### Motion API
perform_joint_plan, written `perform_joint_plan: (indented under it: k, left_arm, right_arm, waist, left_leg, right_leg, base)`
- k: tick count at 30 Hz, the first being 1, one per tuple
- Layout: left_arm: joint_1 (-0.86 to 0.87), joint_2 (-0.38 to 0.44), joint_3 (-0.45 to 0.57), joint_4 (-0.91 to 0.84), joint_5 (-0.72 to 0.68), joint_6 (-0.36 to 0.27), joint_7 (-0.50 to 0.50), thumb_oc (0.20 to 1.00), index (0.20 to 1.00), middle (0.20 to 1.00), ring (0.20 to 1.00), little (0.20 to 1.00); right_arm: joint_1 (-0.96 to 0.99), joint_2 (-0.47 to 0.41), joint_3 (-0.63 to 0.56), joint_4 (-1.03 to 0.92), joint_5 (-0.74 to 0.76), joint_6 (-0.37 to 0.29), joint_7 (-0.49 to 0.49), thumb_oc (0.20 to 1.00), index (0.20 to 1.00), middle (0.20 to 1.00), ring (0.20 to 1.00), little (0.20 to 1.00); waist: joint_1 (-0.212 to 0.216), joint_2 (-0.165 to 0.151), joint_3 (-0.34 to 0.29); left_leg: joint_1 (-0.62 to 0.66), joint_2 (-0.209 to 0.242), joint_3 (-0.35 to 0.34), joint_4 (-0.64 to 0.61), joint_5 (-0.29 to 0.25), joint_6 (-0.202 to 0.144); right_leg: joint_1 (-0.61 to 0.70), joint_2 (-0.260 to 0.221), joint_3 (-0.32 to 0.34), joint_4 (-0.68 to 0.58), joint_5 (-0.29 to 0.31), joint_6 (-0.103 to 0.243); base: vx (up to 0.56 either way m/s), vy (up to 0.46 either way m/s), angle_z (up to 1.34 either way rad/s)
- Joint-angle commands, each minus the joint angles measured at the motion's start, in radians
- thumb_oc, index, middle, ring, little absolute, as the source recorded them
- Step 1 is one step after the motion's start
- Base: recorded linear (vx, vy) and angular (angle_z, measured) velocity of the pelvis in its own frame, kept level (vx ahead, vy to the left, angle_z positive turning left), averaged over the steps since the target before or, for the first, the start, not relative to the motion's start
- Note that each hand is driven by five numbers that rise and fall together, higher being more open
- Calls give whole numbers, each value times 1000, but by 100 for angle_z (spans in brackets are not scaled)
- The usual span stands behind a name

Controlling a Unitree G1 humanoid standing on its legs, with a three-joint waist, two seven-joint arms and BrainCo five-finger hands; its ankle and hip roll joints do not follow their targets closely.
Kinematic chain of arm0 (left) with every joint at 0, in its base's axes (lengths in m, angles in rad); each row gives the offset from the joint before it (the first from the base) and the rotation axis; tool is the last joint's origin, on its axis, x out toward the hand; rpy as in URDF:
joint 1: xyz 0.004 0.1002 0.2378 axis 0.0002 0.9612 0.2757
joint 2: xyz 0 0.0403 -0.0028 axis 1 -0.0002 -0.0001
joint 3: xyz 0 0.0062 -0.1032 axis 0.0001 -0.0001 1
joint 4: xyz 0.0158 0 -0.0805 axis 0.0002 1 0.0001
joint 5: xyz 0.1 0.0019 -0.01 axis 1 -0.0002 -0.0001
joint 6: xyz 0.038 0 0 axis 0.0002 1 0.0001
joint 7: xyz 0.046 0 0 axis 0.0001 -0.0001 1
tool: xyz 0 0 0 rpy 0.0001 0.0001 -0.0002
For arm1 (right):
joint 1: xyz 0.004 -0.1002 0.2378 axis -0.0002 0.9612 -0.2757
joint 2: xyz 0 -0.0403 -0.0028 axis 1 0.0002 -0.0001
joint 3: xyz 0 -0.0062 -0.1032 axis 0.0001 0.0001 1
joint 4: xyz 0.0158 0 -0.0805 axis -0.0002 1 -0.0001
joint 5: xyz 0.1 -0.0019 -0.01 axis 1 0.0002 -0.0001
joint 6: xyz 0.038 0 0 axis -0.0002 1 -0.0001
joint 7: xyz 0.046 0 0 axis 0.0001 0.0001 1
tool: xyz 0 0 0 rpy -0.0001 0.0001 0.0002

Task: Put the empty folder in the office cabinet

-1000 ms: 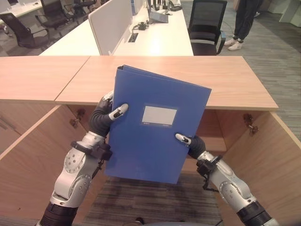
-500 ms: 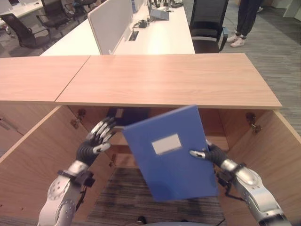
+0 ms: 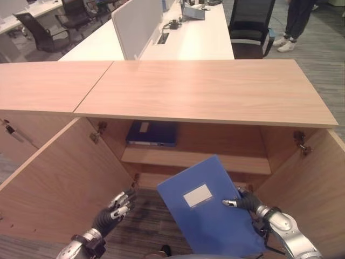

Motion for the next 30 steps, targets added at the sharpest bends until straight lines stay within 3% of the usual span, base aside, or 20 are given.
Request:
perform_joint_plan:
  k: [1, 4, 6, 9, 11, 17, 23, 30]
  left_arm:
    - [-63, 38, -32, 96, 128, -49, 31, 1000, 1000, 1000, 1000, 1000]
    - [-96, 13, -60, 193, 179, -65, 60, 1000, 1000, 1000, 1000, 1000]
    - [-135, -18, -94, 291, 232, -86, 106, 1000, 1000, 1000, 1000, 1000]
    - [-158, -35, -113, 352, 246, -89, 121, 1000, 1000, 1000, 1000, 1000]
    - [-168, -47, -157, 418, 285, -97, 138, 1000, 1000, 1000, 1000, 1000]
    - [-194, -49, -209, 463, 263, -95, 152, 1000, 1000, 1000, 1000, 1000]
    - [-224, -42, -241, 467, 230, -98, 168, 1000, 1000, 1000, 1000, 1000]
    - [-279, -32, -289, 472, 206, -112, 211, 1000, 1000, 1000, 1000, 1000]
  right_arm:
    - [-83, 79, 41, 85, 76, -19, -27, 200, 200, 200, 200, 200]
    - [-106, 126, 31, 157, 173, -12, -56, 200, 200, 200, 200, 200]
    - [-149, 194, 4, 235, 335, -15, -104, 200, 200, 200, 200, 200]
    - [-182, 220, -21, 266, 427, -28, -136, 200, 200, 200, 200, 200]
    - [-273, 258, -97, 355, 581, -58, -210, 200, 200, 200, 200, 200]
    - [-469, 287, -222, 523, 824, -109, -305, 200, 200, 200, 200, 200]
    - [-638, 246, -314, 632, 986, -149, -346, 200, 200, 200, 200, 200]
    - [-881, 136, -427, 782, 1157, -209, -409, 200, 200, 200, 200, 200]
  waist:
    - [6, -46, 2]
    - [7, -44, 3]
    - [8, -41, 1]
    - [11, -39, 3]
    - [25, -33, 2]
    - [52, -18, 20]
    - [73, 6, 45]
    - [101, 59, 98]
  left_leg:
    - [5, -13, -61, 12, -54, -12]
    - [4, -14, -63, 12, -54, -12]
    - [3, -16, -64, 12, -53, -12]
    - [1, -16, -64, 12, -52, -12]
    - [-5, -18, -65, 12, -52, -13]
    - [-27, -21, -70, 12, -46, -17]
    - [-61, -23, -79, 12, -36, -20]
    - [-135, -29, -102, 12, -8, -21]
  right_leg:
    - [47, -75, 36, 23, -64, 92]
    - [45, -76, 33, 24, -65, 91]
    - [45, -76, 30, 23, -65, 89]
    - [44, -76, 25, 24, -66, 88]
    - [42, -76, 20, 22, -68, 88]
    - [24, -75, 15, 20, -67, 90]
    - [-7, -77, 9, 30, -71, 91]
    - [-94, -86, -5, 82, -82, 91]
  base:
    - [2, 2, 6]
    - [3, -1, 7]
    - [15, -9, 7]
    - [16, -11, 9]
    - [0, 0, 0]
    - [-4, -3, 1]
    - [-40, -9, 5]
    - [-74, 3, 12]
